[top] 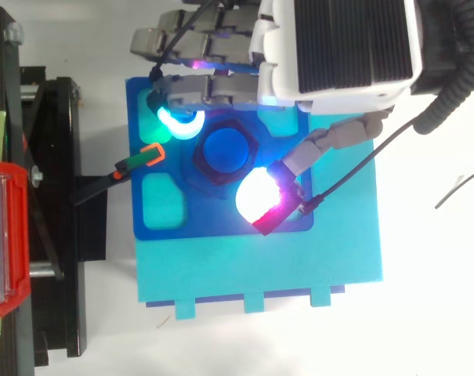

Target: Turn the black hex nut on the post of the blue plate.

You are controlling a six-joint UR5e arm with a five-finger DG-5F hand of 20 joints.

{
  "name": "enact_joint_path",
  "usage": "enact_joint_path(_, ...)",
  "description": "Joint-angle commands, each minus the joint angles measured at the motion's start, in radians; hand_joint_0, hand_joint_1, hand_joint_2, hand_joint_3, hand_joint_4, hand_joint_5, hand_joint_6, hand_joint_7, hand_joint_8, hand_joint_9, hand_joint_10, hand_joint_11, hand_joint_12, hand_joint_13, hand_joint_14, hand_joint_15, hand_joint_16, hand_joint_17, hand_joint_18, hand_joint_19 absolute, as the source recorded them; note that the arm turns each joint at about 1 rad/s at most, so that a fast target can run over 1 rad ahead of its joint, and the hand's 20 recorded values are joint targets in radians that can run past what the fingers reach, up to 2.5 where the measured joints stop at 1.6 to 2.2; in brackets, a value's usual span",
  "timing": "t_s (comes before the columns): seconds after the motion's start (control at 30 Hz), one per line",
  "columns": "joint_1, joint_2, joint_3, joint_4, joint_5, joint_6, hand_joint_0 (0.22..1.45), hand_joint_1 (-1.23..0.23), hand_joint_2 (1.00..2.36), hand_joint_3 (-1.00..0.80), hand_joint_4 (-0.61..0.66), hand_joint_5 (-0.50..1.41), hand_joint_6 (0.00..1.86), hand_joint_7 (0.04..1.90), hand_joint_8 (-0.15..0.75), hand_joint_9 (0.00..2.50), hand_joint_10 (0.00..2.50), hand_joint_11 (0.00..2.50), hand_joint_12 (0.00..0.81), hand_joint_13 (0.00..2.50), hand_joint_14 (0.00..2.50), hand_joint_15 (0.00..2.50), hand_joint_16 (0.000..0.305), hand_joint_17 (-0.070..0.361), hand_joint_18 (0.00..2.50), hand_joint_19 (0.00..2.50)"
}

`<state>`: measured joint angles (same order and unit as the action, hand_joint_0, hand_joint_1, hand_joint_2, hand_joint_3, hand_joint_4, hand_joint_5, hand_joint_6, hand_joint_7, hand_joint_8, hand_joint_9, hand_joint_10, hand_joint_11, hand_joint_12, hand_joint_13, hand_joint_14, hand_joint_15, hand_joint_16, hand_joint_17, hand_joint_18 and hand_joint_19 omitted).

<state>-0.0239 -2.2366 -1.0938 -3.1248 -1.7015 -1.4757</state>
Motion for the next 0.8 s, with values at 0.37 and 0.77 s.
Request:
enact_joint_path(0.37, 0.018, 0.0, 0.0, 0.028, 0.002, 0.003, 0.36, -0.32, 1.0, -0.5, 0.19, -0.24, 0.5, 0.91, 0.265, 0.17, 0.0, 0.0, 0.42, 0.25, 0.0, 0.07, 0.072, 0.161, 0.08, 0.17)
enact_joint_path(0.77, 0.035, 0.0, 0.0, 0.028, 0.026, 0.002, 0.32, -0.62, 1.0, -0.5, 0.13, -0.27, 0.5, 0.81, 0.244, 0.1, 0.0, 0.0, 0.417, 0.21, 0.0, 0.07, 0.073, 0.164, 0.04, 0.16)
